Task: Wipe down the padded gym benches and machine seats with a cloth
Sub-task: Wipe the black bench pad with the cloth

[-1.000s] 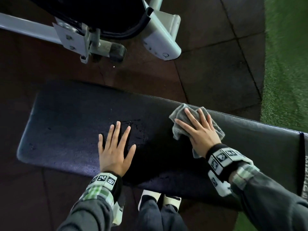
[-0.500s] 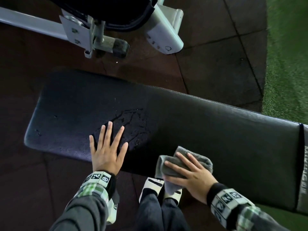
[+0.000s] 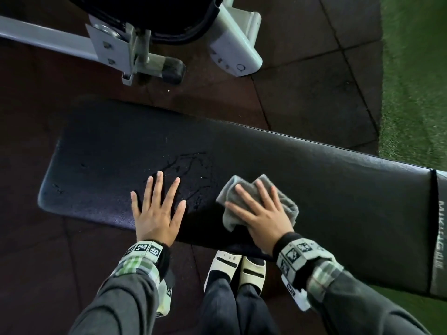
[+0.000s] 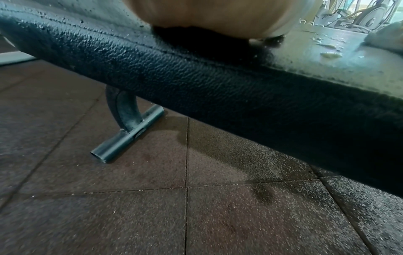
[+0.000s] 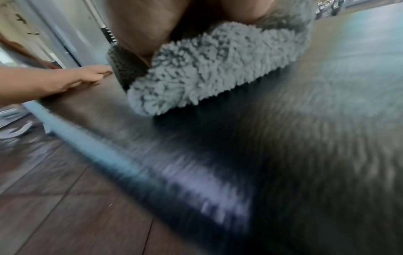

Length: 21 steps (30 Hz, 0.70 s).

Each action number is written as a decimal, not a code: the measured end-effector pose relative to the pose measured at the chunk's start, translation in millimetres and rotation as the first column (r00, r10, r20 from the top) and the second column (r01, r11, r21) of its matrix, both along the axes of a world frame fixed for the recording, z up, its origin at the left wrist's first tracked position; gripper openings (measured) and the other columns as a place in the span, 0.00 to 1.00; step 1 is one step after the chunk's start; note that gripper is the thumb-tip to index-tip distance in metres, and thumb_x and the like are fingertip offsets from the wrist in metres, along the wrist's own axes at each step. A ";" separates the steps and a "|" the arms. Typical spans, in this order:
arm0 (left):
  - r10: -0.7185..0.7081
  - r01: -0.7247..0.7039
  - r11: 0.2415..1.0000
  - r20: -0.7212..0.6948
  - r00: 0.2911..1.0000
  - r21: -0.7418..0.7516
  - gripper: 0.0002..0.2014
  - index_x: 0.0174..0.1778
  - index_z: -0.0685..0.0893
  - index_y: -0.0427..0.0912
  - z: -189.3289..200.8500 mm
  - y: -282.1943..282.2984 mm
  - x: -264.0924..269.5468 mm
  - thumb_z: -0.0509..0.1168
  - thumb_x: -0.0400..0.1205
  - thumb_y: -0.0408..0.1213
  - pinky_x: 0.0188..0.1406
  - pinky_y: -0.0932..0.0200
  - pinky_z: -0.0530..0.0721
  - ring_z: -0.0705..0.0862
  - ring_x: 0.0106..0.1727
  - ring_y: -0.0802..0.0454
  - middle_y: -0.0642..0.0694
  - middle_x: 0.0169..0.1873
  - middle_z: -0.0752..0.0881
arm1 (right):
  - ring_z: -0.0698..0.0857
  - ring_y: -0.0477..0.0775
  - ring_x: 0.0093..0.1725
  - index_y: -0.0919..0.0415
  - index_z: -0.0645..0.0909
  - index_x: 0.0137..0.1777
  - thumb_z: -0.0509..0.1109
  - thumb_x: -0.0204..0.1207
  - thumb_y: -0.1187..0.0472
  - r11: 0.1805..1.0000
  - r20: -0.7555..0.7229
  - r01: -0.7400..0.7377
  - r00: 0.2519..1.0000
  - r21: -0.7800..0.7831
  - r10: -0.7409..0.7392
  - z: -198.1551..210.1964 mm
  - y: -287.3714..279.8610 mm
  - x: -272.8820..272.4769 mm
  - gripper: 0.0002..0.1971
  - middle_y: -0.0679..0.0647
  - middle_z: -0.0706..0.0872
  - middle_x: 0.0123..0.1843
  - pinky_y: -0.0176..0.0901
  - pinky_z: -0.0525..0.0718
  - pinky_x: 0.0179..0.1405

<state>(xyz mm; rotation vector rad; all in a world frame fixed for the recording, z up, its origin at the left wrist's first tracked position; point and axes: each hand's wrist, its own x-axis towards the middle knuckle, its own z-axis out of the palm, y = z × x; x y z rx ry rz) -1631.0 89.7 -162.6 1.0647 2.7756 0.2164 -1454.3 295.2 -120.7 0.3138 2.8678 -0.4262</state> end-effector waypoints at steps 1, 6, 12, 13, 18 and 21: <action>0.000 0.000 1.000 -0.001 1.000 0.002 0.28 0.84 0.60 0.60 -0.1 0.3 0.2 0.48 0.86 0.59 0.81 0.30 0.49 0.56 0.86 0.46 0.47 0.86 0.59 | 0.54 0.72 0.80 0.35 0.69 0.74 0.60 0.70 0.47 0.998 0.007 -0.053 0.999 -0.017 0.053 -1.3 -8.2 7.2 0.28 0.48 0.62 0.82 0.75 0.53 0.74; -0.001 0.001 1.000 0.002 1.000 -0.002 0.28 0.84 0.61 0.59 -0.6 0.4 -0.2 0.47 0.86 0.59 0.81 0.29 0.50 0.56 0.86 0.46 0.47 0.86 0.59 | 0.55 0.65 0.81 0.31 0.60 0.77 0.56 0.78 0.38 0.987 0.000 -0.160 0.987 -0.010 0.160 -2.2 -7.2 65.1 0.26 0.42 0.58 0.83 0.71 0.57 0.74; -0.003 0.003 1.000 -0.014 1.000 0.006 0.28 0.83 0.63 0.58 -1.3 0.2 0.1 0.48 0.86 0.59 0.81 0.29 0.52 0.58 0.86 0.45 0.46 0.85 0.60 | 0.57 0.67 0.79 0.30 0.58 0.77 0.55 0.73 0.44 0.998 0.042 0.033 0.998 0.054 -0.035 -6.1 26.7 65.5 0.29 0.46 0.58 0.82 0.74 0.61 0.72; -0.005 0.006 1.000 -0.019 1.000 0.010 0.28 0.83 0.63 0.58 -1.3 0.4 0.3 0.48 0.86 0.59 0.81 0.29 0.52 0.58 0.86 0.45 0.46 0.85 0.60 | 0.56 0.68 0.79 0.31 0.59 0.76 0.54 0.74 0.44 0.995 0.058 0.084 0.995 0.052 -0.087 -5.4 28.0 54.3 0.28 0.46 0.57 0.82 0.75 0.62 0.71; -0.009 0.010 1.000 -0.015 1.000 0.023 0.28 0.83 0.64 0.58 -0.8 0.6 0.1 0.49 0.85 0.58 0.80 0.29 0.52 0.59 0.85 0.45 0.46 0.85 0.61 | 0.58 0.74 0.78 0.33 0.64 0.75 0.55 0.76 0.44 0.986 0.077 0.166 0.983 -0.001 -0.165 -1.0 7.9 -2.7 0.25 0.48 0.61 0.82 0.78 0.56 0.71; -0.014 0.014 1.000 -0.009 1.000 0.024 0.28 0.83 0.65 0.58 -0.6 -0.2 -0.4 0.50 0.86 0.58 0.80 0.29 0.52 0.59 0.85 0.45 0.46 0.85 0.61 | 0.53 0.71 0.80 0.34 0.66 0.74 0.57 0.76 0.41 0.997 0.011 0.049 0.999 -0.060 -0.048 -0.3 -15.6 -1.4 0.25 0.47 0.59 0.82 0.75 0.51 0.75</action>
